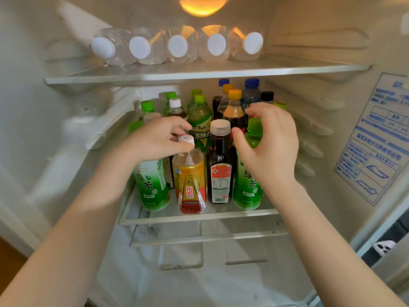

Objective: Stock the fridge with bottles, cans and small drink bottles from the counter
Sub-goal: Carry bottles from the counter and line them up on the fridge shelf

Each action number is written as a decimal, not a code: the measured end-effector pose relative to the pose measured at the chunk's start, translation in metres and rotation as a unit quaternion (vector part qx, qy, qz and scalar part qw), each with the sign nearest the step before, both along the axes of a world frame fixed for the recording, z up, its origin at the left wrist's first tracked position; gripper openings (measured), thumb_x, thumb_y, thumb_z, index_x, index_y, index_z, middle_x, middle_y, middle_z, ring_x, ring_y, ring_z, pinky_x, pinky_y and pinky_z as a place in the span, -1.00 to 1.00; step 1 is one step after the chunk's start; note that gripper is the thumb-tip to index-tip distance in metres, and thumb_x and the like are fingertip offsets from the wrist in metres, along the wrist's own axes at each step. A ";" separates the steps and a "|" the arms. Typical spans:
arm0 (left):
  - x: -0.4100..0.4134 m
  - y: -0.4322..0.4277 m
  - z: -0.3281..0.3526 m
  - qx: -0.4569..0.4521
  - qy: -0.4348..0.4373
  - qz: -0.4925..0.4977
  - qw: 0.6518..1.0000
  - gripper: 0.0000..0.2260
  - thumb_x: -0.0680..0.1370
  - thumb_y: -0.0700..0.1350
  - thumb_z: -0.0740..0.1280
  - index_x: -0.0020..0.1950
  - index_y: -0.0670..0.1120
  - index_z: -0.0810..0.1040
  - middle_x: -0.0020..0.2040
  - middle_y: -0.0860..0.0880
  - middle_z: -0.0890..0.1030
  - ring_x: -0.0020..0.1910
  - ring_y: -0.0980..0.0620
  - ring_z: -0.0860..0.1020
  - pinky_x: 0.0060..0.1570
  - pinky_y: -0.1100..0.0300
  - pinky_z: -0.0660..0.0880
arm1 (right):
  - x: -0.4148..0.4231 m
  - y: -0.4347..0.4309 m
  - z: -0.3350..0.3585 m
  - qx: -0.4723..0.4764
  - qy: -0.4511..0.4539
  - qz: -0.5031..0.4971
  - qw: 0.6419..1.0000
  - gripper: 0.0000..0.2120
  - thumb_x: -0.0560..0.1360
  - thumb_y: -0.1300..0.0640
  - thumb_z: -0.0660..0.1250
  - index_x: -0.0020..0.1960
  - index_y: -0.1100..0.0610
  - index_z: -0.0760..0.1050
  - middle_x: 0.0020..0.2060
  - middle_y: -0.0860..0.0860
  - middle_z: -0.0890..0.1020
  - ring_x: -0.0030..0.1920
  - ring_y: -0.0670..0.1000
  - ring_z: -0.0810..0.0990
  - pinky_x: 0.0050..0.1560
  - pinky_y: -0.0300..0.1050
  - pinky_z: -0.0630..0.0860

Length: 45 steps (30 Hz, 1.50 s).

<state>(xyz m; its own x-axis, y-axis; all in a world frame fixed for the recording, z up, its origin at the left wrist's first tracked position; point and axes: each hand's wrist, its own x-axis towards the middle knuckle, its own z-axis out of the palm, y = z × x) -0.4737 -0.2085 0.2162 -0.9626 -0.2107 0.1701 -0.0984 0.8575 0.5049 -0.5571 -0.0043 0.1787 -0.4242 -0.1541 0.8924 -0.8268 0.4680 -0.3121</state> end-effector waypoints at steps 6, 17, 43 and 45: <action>0.006 0.001 -0.007 -0.031 0.024 -0.027 0.999 -0.75 0.46 -0.08 0.43 0.09 0.13 0.52 -0.14 0.30 0.49 -0.16 0.41 0.49 -0.21 0.49 0.40 | 0.003 -0.027 0.020 0.228 0.027 -0.038 0.973 -0.63 0.47 -0.08 0.29 0.16 0.13 0.57 0.09 0.04 0.62 0.19 0.12 0.50 0.22 0.01 0.33; 0.014 0.002 -0.008 -0.070 0.043 -0.035 0.996 -0.73 0.47 -0.07 0.42 0.15 0.03 0.51 -0.10 0.21 0.52 -0.11 0.30 0.50 -0.07 0.33 0.47 | -0.001 -0.029 0.020 0.309 -0.017 -0.032 0.950 -0.65 0.49 -0.05 0.30 0.23 0.05 0.42 0.09 0.02 0.58 0.08 0.12 0.53 0.12 0.02 0.37; 0.056 0.023 -0.027 -0.180 0.113 0.087 0.973 -0.72 0.55 0.03 0.29 0.23 0.02 0.45 0.17 0.01 0.53 0.11 -0.02 0.50 0.00 0.12 0.42 | -0.018 -0.045 0.058 0.397 -0.137 0.212 0.882 -0.61 0.36 0.33 0.40 0.14 0.05 0.53 0.00 -0.14 0.52 0.05 -0.16 0.46 0.04 -0.31 0.34; 0.057 0.021 -0.027 -0.178 0.110 0.090 0.974 -0.73 0.55 0.03 0.28 0.23 0.02 0.45 0.18 0.01 0.53 0.12 -0.02 0.50 0.00 0.12 0.41 | -0.021 -0.053 0.064 0.424 -0.165 0.216 0.864 -0.57 0.36 0.38 0.35 0.16 0.04 0.51 0.01 -0.15 0.50 0.05 -0.18 0.44 0.02 -0.30 0.34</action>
